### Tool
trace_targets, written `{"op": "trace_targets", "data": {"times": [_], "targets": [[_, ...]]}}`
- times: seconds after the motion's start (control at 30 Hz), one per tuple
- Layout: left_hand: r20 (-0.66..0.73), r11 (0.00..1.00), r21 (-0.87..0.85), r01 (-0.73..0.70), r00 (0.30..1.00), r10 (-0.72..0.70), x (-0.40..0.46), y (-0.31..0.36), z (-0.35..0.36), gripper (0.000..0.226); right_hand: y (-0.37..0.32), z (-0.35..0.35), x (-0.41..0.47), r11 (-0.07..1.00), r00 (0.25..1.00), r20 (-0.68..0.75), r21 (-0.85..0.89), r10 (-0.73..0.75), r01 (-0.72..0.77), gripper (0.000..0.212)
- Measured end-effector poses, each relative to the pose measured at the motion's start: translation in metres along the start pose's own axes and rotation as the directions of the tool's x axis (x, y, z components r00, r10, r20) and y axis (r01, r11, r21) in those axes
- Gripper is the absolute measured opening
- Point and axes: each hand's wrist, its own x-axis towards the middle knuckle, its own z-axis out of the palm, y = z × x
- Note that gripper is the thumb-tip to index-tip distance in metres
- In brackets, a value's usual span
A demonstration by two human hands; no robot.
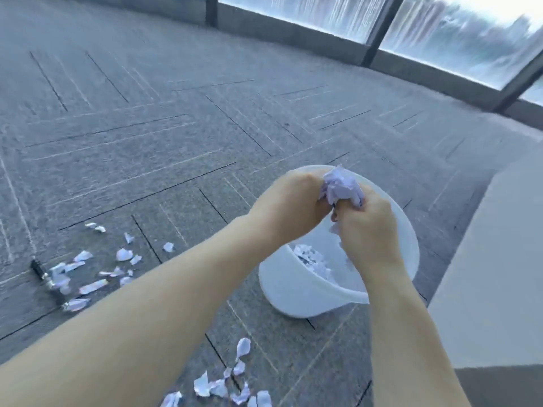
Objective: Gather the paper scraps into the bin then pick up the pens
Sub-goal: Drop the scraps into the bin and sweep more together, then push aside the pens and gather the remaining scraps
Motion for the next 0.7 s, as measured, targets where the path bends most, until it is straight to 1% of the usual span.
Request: {"op": "trace_targets", "data": {"times": [0.07,0.13,0.2,0.23,0.27,0.3,0.37,0.43,0.5,0.53,0.6,0.63,0.7], "targets": [[0.096,0.997,-0.022,0.077,0.993,-0.074,0.009,0.008,0.019,0.011,0.021,-0.005,0.012,0.994,0.995,-0.001,-0.031,0.103,-0.103,0.016],[0.209,0.977,-0.038,0.211,0.957,-0.199,0.013,0.015,0.034,0.006,0.038,-0.01,0.019,0.966,0.965,0.035,-0.034,0.259,-0.258,0.004],[0.316,0.922,-0.073,0.381,0.885,-0.341,0.016,0.015,0.042,0.024,0.047,-0.014,0.021,0.918,0.913,0.098,-0.026,0.397,-0.397,0.028],[0.356,0.9,-0.053,0.432,0.851,-0.387,0.017,0.015,0.043,0.034,0.049,-0.016,0.021,0.897,0.89,0.118,-0.016,0.441,-0.442,0.041],[0.375,0.894,-0.028,0.448,0.833,-0.406,0.017,0.014,0.044,0.04,0.049,-0.017,0.021,0.885,0.879,0.117,0.002,0.463,-0.466,0.048],[0.37,0.894,-0.023,0.448,0.834,-0.409,0.018,0.013,0.043,0.042,0.047,-0.019,0.02,0.881,0.878,0.103,0.023,0.468,-0.472,0.049],[0.28,0.899,-0.106,0.426,0.88,-0.384,0.015,0.014,0.036,0.034,0.037,-0.017,0.018,0.899,0.901,0.03,0.065,0.433,-0.434,0.042],[0.102,0.905,-0.235,0.356,0.934,-0.341,0.006,0.016,0.021,0.021,0.019,-0.008,0.011,0.948,0.949,-0.058,0.096,0.31,-0.304,0.031],[-0.072,0.908,-0.321,0.269,0.949,-0.307,-0.008,0.011,-0.001,0.015,-0.004,0.009,0.003,0.979,0.982,-0.109,0.153,0.155,-0.137,0.026],[-0.142,0.91,-0.339,0.24,0.943,-0.302,-0.018,0.004,-0.011,0.013,-0.016,0.021,-0.002,0.978,0.99,-0.114,0.196,0.088,-0.065,0.024],[-0.245,0.9,-0.361,0.246,0.906,-0.346,-0.044,-0.019,-0.028,0.013,-0.034,0.051,-0.013,0.962,0.997,-0.072,0.271,-0.011,0.03,0.022],[-0.274,0.886,-0.372,0.275,0.88,-0.388,-0.061,-0.033,-0.034,0.012,-0.04,0.069,-0.019,0.956,0.998,-0.023,0.288,-0.05,0.055,0.02],[-0.292,0.854,-0.365,0.37,0.826,-0.482,-0.098,-0.061,-0.041,0.012,-0.041,0.11,-0.035,0.962,0.985,0.116,0.257,-0.124,0.091,0.018]]}}
